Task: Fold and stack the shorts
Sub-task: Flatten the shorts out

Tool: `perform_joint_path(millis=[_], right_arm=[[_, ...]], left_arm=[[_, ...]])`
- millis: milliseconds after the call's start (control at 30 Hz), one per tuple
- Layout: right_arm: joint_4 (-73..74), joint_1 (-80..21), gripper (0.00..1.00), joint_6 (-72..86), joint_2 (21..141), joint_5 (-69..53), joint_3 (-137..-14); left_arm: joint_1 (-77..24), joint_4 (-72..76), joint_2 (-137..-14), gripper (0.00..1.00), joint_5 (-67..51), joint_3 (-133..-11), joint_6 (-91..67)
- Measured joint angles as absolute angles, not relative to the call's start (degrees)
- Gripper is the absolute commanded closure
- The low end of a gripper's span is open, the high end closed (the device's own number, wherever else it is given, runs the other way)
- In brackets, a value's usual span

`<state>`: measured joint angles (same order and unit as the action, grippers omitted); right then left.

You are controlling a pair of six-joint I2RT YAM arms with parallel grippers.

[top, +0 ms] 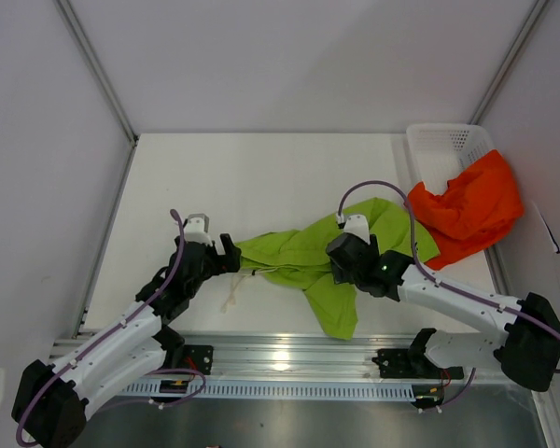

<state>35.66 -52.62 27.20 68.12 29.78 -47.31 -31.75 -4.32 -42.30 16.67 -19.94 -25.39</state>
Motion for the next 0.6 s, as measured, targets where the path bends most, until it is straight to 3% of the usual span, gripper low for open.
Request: perform_joint_path(millis=[400,600], right_arm=[[30.8,-52.8,0.4,32.0,77.0,43.2,-45.6],[27.6,-52.8,0.56,32.9,82.6,45.7,-45.9]], left_arm=[[-31.7,-3.9,-42.3,0.01,15.8,-19.9,-25.1],[-31.7,-3.9,-42.4,0.02,15.6,-19.9,-24.4]])
